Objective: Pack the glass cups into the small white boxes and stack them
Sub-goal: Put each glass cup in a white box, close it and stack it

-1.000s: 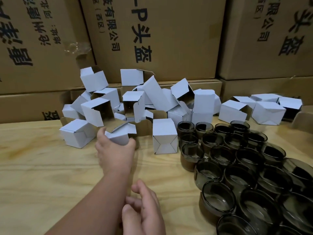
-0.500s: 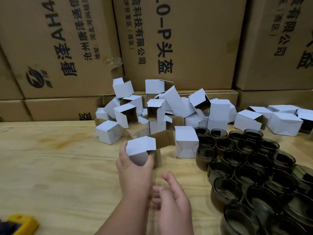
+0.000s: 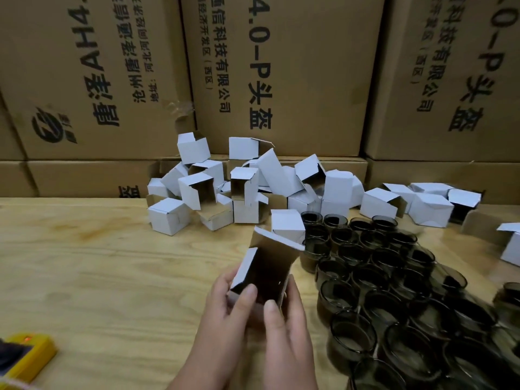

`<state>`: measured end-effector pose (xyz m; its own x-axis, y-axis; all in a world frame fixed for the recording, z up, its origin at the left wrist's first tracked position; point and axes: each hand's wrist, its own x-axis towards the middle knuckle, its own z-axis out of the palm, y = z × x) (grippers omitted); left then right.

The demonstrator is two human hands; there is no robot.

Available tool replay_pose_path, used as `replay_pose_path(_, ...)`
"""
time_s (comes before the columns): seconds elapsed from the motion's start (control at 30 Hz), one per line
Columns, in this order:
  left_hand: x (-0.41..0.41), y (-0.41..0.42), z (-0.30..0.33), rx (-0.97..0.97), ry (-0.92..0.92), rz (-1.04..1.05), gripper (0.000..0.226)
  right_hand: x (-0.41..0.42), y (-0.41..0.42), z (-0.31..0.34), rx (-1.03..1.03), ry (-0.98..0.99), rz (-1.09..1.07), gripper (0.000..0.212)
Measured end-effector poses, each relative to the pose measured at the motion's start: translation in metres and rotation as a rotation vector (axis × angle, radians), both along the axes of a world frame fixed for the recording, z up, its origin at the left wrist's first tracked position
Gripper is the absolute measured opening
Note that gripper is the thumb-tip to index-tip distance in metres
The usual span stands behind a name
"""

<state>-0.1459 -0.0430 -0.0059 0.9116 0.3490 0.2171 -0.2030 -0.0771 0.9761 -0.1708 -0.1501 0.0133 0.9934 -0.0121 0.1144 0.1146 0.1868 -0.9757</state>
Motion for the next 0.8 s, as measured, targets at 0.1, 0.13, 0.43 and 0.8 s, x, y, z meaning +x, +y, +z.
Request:
replay_pose_path(0.1,-0.003,0.002,-0.001,0.015,-0.020,0.017,0.068,0.005,-0.002,-0.003,0.025,0.036,-0.021,0.053)
replay_pose_path(0.13,-0.004,0.002,0.000,0.001,-0.041,0.016,0.066,0.007,-0.001,-0.004,0.013,0.056,-0.031,0.044)
replay_pose_path(0.43,-0.004,0.003,0.002,-0.039,-0.055,-0.045,0.069,0.018,-0.001,-0.006,0.008,0.174,-0.152,0.019)
replay_pose_path(0.8,-0.016,0.001,-0.008,-0.059,0.046,0.119,0.061,0.019,-0.004,-0.005,-0.016,0.152,-0.104,0.032)
